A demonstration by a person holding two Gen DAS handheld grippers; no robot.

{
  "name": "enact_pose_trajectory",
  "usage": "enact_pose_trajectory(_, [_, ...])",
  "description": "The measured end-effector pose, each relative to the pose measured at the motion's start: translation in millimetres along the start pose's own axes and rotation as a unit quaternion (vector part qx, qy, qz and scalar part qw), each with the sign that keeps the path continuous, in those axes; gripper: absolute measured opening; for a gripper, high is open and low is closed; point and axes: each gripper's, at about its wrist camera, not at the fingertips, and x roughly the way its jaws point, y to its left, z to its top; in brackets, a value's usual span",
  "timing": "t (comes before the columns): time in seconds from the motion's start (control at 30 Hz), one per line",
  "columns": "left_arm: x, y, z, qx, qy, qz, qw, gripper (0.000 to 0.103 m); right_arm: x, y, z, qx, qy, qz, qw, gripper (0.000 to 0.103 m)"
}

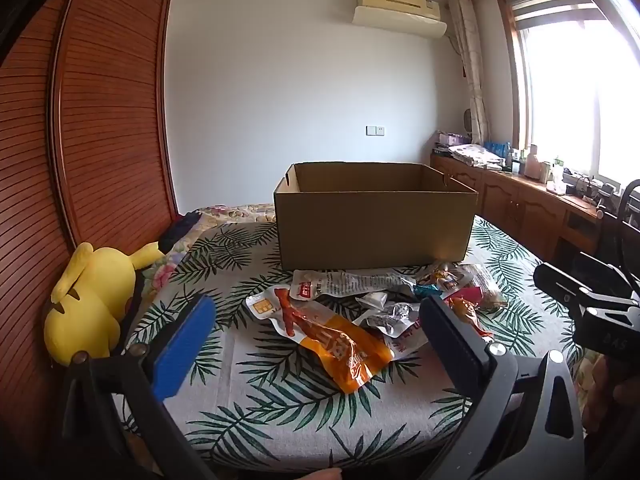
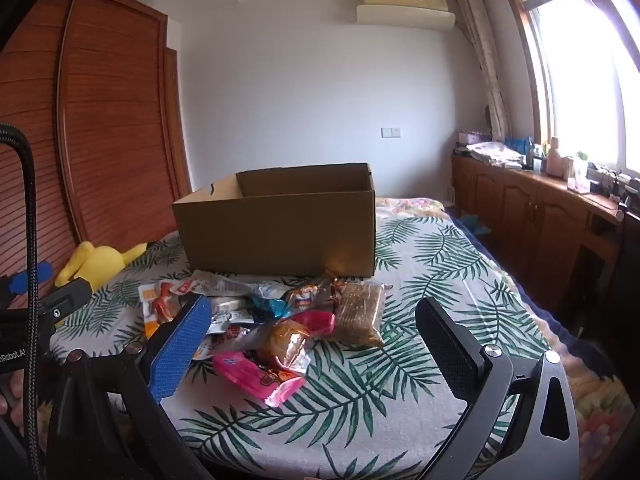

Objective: Organize snacks

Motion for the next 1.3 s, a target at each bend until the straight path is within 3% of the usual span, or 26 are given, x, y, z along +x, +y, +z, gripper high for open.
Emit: enact_pose_trajectory(1.3, [1.4,1.0,0.8,0.005,0.005,0.008,0.9999,0.103,0.7,-1.4,1.1,-0.007,-0.004,-0.007,1.0,0.103])
